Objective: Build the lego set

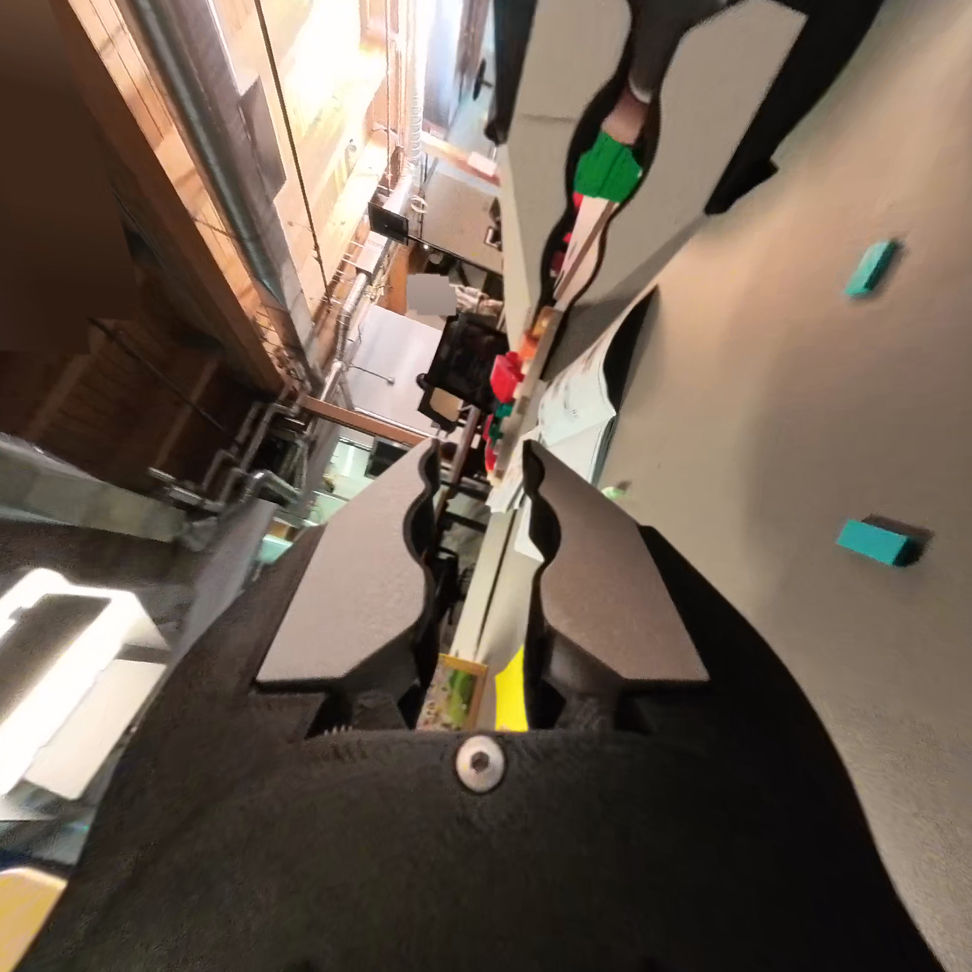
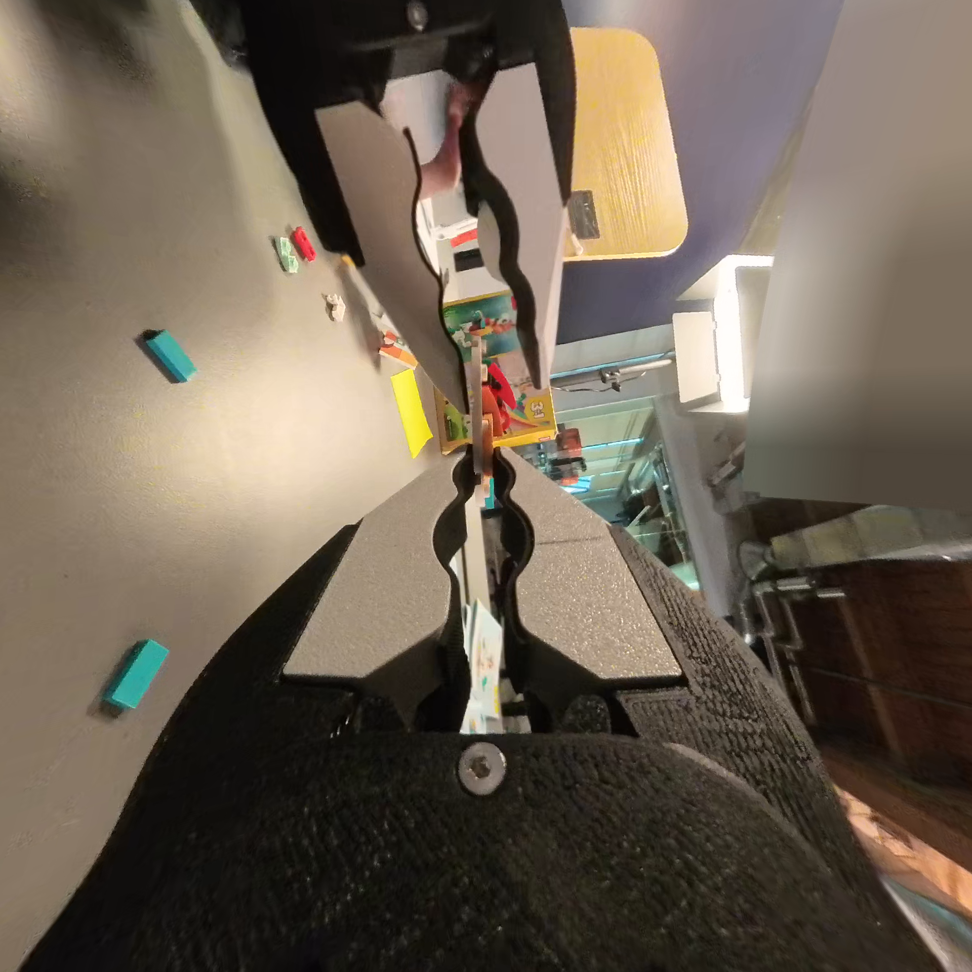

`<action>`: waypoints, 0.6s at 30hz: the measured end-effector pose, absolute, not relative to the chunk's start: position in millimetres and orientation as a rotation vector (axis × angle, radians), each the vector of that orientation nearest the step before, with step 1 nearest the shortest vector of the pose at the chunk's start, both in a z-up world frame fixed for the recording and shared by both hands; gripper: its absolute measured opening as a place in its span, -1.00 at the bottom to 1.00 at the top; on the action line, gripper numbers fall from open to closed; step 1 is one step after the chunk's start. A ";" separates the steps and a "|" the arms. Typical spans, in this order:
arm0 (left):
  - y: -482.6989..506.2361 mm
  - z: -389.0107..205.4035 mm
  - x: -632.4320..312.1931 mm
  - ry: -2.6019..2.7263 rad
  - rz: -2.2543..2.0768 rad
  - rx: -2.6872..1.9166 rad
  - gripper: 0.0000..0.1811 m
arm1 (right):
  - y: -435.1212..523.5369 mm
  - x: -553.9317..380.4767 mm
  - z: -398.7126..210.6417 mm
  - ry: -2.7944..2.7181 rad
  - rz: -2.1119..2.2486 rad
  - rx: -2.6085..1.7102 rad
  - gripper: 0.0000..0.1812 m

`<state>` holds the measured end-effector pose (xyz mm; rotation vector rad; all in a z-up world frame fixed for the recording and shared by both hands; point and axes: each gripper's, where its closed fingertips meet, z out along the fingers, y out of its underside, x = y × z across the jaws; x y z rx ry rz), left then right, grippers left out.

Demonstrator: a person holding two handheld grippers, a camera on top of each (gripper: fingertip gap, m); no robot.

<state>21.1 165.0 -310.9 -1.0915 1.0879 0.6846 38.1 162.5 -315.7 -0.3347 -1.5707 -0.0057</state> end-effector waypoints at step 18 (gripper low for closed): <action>165.6 -315.2 22.5 1.126 0.786 -1.032 -0.90 | 149.8 40.9 -312.1 -1.565 0.023 -0.249 -0.95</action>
